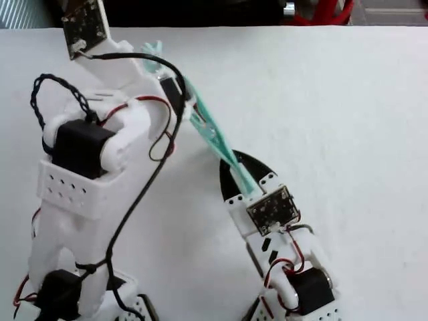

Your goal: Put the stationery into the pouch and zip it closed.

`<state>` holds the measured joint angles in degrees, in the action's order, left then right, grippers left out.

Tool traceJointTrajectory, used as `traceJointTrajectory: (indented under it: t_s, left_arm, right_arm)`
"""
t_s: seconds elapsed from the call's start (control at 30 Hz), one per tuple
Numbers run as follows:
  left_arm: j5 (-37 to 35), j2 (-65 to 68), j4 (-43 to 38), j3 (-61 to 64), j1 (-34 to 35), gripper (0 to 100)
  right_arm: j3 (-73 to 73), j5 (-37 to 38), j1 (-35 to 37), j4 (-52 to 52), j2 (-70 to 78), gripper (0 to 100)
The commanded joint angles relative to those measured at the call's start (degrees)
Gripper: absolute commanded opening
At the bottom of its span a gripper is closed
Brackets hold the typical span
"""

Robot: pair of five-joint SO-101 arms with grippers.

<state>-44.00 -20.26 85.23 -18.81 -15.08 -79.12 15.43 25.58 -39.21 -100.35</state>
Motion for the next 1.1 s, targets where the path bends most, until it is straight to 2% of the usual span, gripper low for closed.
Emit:
traceJointTrajectory:
  t_s: [0.0, 0.17, 0.3, 0.47, 0.73, 0.93, 1.07]
  left_arm:
    - [2.37, 3.21, -7.65, -0.88, 8.31, 2]
    - [2.46, 9.8, -11.25, -1.41, 12.88, 2]
    - [2.81, 10.07, -13.8, -1.32, 17.54, 2]
    - [7.82, 10.42, -20.31, -0.88, 22.29, 2]
    - [11.87, 10.77, -23.12, -0.79, 23.08, 2]
    - [11.78, 13.93, -23.3, -1.41, 23.16, 2]
    - [11.78, 16.66, -26.9, -1.41, 24.66, 2]
  right_arm:
    - [0.0, -0.44, -0.84, -0.92, 0.13, 2.1]
    - [0.09, -0.44, -0.84, -1.1, 0.13, 2.1]
    - [0.0, -0.44, -0.84, -0.92, 0.13, 2.1]
    - [0.0, -0.44, -0.84, -0.75, 0.13, 2.1]
    - [0.0, -0.44, -0.84, -0.75, 0.13, 2.1]
    - [0.0, -0.44, -0.84, -0.84, 0.13, 2.1]
    - [0.0, -0.44, -0.84, -0.84, 0.13, 2.1]
